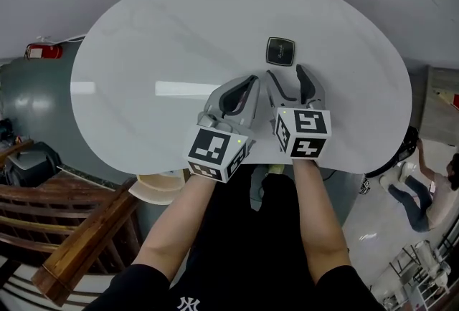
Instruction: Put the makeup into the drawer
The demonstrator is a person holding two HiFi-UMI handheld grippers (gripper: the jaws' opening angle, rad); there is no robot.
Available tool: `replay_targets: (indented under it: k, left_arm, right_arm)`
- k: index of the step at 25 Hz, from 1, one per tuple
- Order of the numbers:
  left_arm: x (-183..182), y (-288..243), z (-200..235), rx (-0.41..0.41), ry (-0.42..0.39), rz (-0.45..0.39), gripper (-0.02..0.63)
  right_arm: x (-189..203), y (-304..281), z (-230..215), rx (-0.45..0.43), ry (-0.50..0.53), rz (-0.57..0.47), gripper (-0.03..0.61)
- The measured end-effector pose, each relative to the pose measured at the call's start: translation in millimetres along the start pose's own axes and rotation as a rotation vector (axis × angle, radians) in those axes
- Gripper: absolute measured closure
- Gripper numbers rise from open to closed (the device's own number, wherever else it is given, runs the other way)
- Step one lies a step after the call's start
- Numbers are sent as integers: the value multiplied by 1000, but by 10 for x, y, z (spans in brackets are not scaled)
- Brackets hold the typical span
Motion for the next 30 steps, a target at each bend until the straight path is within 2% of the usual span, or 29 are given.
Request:
replay_targets:
  k: [10, 16, 20, 22, 24, 30]
  left_arm:
    - [41, -51, 232, -3, 26, 6, 603]
    - [30, -36, 302, -5, 39, 8, 603]
    - [20, -26, 316, -7, 44, 5, 603]
    - [23, -27, 307, -6, 46, 6, 603]
    - [35, -28, 293, -4, 50, 6, 603]
    - [22, -35, 170, -2, 44, 1, 604]
  right_arm:
    - [9, -378, 6, 108, 17, 131, 229]
    - [-13, -514, 57, 139, 55, 216, 224]
    - [-28, -513, 54, 139, 46, 227, 229]
    - [-37, -508, 30, 133, 38, 235, 263]
    - [-28, -500, 16, 121, 38, 240, 268]
    - [20, -365, -12, 83, 16, 201, 272]
Point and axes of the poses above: the fingertips, and each gripper's own axes: y backward along the fingers, z to its left, x out of its underside, the point moved 9 cm from there along y, backward along the fingers, and after that the axes turned 4 degrees about y, right-handed, at the moved point
